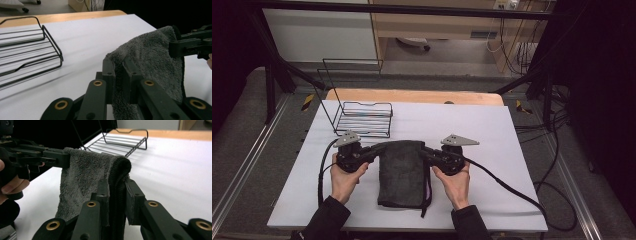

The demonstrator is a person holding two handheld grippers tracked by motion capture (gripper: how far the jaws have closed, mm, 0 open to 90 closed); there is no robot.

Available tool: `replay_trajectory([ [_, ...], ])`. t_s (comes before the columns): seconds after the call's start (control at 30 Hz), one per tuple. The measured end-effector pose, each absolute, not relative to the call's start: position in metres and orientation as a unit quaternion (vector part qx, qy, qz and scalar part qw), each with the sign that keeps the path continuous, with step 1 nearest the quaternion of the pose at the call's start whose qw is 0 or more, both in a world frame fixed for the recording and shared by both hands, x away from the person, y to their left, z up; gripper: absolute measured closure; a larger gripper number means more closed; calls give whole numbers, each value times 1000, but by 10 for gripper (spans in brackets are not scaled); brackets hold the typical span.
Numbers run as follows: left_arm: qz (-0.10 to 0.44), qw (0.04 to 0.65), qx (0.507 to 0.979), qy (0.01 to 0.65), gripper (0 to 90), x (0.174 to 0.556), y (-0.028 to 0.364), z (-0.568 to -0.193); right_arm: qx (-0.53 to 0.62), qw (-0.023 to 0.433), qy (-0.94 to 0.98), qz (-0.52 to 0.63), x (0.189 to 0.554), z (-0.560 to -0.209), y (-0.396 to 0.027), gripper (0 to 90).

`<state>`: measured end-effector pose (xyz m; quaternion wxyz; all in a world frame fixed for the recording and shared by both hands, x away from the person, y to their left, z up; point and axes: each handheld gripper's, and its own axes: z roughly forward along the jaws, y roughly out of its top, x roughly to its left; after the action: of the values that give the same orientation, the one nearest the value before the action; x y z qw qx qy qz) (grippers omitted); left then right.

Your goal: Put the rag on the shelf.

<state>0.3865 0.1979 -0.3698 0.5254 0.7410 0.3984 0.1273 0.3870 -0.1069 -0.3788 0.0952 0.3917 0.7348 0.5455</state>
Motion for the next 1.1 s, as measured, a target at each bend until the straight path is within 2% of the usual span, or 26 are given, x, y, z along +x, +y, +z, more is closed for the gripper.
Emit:
replay_trajectory([
  [0.63,171,568,707,385,809,372,209,-342,341,158,719,585,374,-344,-96,764],
  [1.1,202,592,680,383,810,367,224,-324,316,181,702,612,372,-330,-81,765],
])
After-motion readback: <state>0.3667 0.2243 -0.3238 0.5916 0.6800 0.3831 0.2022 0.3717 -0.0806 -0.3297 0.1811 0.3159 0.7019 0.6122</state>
